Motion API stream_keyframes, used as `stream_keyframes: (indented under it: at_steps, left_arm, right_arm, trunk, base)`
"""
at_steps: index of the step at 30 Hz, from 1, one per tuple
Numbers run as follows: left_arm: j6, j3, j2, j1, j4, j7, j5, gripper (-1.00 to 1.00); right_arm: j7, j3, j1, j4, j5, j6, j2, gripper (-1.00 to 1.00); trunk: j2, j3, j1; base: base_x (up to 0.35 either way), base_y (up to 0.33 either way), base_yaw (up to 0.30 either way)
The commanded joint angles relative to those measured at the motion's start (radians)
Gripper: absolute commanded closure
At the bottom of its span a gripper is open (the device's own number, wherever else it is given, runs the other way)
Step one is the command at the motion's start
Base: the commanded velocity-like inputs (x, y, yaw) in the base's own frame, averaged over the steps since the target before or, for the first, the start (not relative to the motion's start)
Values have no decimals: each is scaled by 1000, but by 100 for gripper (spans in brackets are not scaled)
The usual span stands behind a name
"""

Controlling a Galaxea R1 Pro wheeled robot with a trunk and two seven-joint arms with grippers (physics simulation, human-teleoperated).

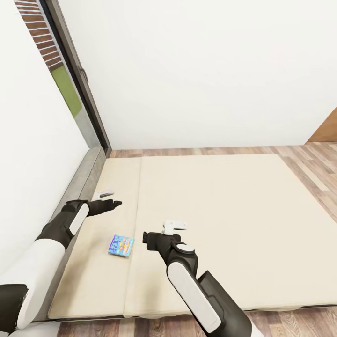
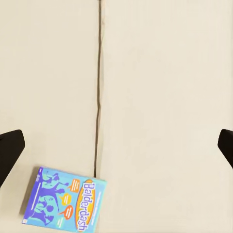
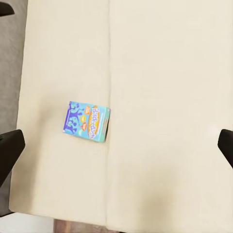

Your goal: Put all the toys in the child's room - the three board games (two on the bed and one on the table), the two jigsaw puzzles on the table, and the tennis ball on the table - inside the toy box on the table in the child's room.

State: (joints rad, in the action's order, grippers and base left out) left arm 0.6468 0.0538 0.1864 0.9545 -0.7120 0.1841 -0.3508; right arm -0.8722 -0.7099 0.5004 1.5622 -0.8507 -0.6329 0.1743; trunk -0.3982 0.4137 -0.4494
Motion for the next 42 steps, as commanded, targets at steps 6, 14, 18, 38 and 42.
stream_keyframes:
  at_steps: [6, 14, 18, 38, 42]
  left_arm:
    - [4, 3, 1, 1, -3, -2, 0, -100]
    - [7, 3, 1, 1, -3, -8, 3, -100]
    - [9, 3, 1, 1, -3, -10, 4, -100]
    - [8, 3, 0, 1, -3, -16, 8, -100]
    - [8, 3, 0, 1, -3, -30, 8, -100]
  right_arm:
    - [-8, -3, 1, 1, -6, -3, 0, -100]
    - [-9, -4, 1, 5, -5, -6, 0, -100]
    - [-12, -5, 2, 13, -5, -9, 0, -100]
    - [-10, -6, 1, 26, -2, -78, 0, -100]
    - [-10, -6, 1, 26, -2, -77, 0, -100]
  trunk:
    - [-2, 2, -1]
    - [-2, 2, -1]
    - [-2, 2, -1]
    - [-2, 2, -1]
    - [-2, 2, -1]
  base:
    - [0, 0, 0]
    - [0, 0, 0]
    - [0, 0, 0]
    - [0, 0, 0]
    - [0, 0, 0]
